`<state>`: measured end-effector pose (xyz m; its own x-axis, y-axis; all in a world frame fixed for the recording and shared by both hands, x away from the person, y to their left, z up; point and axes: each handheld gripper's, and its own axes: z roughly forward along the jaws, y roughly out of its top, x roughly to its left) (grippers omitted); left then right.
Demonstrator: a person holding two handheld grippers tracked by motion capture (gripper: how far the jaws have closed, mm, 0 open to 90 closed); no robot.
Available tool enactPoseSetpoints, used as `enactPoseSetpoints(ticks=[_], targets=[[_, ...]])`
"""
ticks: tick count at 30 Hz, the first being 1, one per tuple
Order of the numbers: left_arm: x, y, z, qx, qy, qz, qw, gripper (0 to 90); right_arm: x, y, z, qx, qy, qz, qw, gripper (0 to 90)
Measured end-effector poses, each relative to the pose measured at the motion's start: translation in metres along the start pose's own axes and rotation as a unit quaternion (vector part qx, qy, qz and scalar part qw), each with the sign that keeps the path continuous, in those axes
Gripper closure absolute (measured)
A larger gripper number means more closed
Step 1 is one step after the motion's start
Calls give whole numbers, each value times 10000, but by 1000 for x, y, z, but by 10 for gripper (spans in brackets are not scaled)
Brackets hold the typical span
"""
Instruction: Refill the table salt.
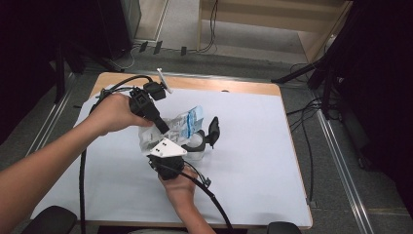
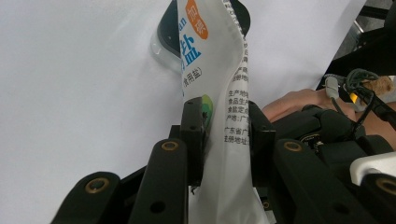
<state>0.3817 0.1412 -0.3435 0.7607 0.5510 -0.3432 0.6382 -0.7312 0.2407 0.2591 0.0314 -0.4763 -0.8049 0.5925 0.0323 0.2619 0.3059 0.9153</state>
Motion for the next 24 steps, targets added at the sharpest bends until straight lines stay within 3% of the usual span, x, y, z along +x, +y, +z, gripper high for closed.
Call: enactPoseSetpoints(ticks=[24], targets=[[-4, 3, 0, -9, -25, 87, 10000, 746, 1, 1, -1, -54, 4, -16, 10000, 900]])
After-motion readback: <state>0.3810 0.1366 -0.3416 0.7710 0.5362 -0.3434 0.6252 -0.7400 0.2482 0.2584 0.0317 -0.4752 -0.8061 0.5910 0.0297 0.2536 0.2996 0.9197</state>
